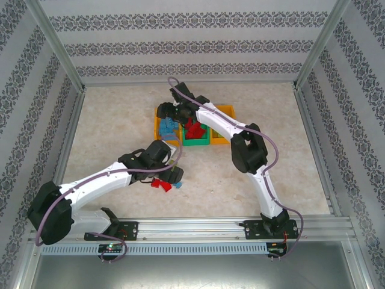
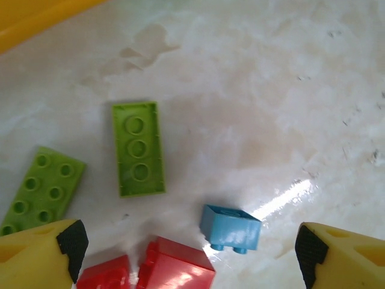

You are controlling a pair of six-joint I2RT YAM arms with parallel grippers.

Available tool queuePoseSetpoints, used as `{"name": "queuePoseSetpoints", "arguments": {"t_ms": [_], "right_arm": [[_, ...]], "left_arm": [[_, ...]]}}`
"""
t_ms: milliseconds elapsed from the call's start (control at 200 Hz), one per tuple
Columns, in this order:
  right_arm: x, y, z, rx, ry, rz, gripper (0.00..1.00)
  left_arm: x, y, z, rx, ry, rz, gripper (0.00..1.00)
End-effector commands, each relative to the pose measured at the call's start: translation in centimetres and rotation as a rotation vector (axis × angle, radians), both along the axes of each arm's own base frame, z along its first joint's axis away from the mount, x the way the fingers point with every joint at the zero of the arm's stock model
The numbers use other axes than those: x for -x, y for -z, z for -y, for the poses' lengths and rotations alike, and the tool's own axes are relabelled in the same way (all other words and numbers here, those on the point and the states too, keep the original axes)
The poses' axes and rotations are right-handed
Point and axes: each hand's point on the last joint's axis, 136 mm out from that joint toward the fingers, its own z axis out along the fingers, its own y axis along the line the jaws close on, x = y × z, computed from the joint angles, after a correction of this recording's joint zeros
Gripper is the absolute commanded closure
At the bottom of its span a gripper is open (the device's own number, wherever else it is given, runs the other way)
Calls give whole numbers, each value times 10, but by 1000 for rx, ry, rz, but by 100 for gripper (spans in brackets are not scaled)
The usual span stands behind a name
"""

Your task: Sort the legos into containers by color

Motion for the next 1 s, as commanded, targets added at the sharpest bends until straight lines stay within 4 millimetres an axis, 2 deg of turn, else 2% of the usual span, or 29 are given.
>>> {"name": "queuePoseSetpoints", "arguments": {"t_ms": [0,180,340,684,839,994], "right_arm": [[4,-52,6,-61,-1,82,19],[14,-71,33,-40,23,128,16],[21,-80,66,-20,61,152,14],[34,-75,147,32,194,144,12],[40,-75,173,44,240,147,11],[46,-72,188,47,265,138,11]], "left_arm": [[14,6,14,-32,89,-11,10],[27,26,19,-105,132,-66,14],[29,36,26,-144,155,-93,18],[28,58,35,-231,187,-138,25],[29,66,33,-276,205,-156,30],[28,71,32,-299,213,-158,40]]}}
